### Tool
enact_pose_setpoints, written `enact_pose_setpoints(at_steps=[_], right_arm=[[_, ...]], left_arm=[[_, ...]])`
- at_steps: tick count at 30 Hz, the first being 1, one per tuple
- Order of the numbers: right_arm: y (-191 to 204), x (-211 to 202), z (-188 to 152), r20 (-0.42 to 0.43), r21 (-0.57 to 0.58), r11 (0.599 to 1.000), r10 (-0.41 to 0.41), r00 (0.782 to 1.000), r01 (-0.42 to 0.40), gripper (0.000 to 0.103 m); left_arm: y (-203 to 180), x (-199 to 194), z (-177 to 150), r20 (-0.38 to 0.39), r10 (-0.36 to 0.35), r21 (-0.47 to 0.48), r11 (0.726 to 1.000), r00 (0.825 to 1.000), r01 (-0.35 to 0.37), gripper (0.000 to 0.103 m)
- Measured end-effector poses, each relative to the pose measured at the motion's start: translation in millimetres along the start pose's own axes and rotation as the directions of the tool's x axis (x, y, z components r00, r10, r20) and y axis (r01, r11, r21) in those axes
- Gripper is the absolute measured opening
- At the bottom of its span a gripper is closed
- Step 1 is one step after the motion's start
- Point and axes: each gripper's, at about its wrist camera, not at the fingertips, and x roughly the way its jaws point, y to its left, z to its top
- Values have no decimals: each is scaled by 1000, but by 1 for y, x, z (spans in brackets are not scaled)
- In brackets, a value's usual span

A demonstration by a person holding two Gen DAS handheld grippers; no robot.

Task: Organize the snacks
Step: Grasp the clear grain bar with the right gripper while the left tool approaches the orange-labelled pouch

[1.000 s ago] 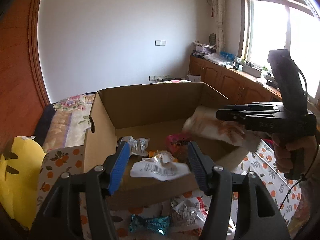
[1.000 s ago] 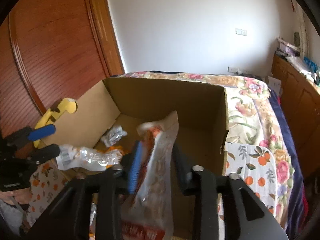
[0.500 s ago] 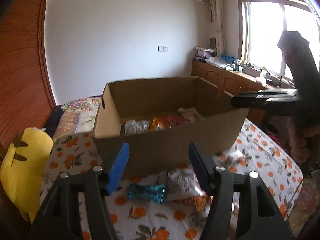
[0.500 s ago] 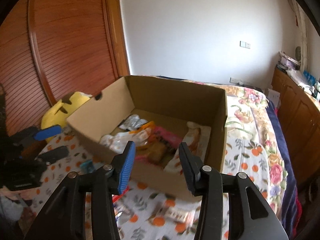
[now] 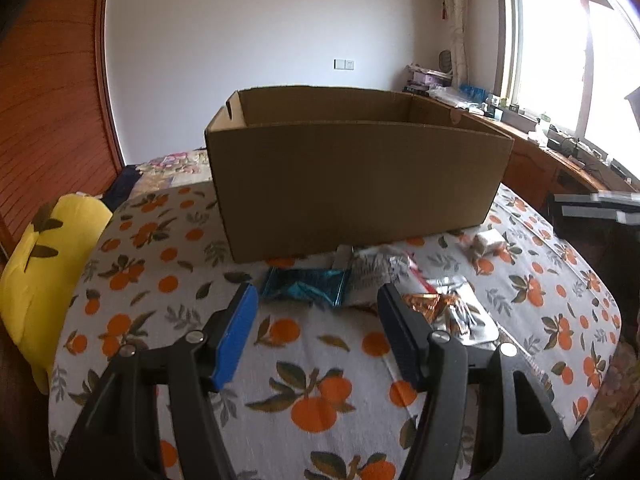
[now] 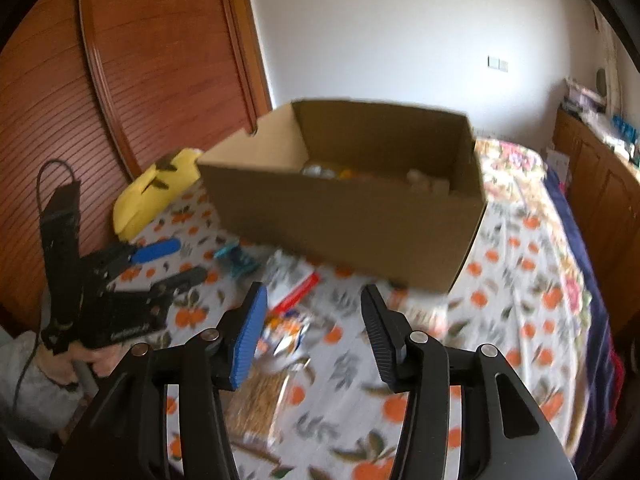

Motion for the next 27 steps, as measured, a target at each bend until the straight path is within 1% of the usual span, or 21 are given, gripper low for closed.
enact_pose_setpoints(at_steps=[4, 10, 13, 20, 27], right_arm=[[10, 8, -26, -21, 12, 1000, 13, 1000, -13, 59], [25, 32, -56, -84, 30, 999, 14, 996, -11, 60], [31, 38, -64, -100, 32, 999, 16, 995, -13, 61], [37, 48, -75, -124, 27, 1000, -13, 992, 16, 61], [43, 52, -82, -110, 25, 1000, -9, 994, 12, 61]], left_arm=[[-1, -5, -7, -13, 4, -7, 1000, 1000, -4, 63], [-2, -17, -15, -24, 5, -18, 1000, 1000, -5, 64], [-3, -22, -19, -26, 5, -22, 1000, 1000, -6, 65], [-6, -30, -28, -24, 16, -33, 999, 1000, -17, 66], [-7, -37, -35, -18, 33, -55, 998, 999, -34, 66]])
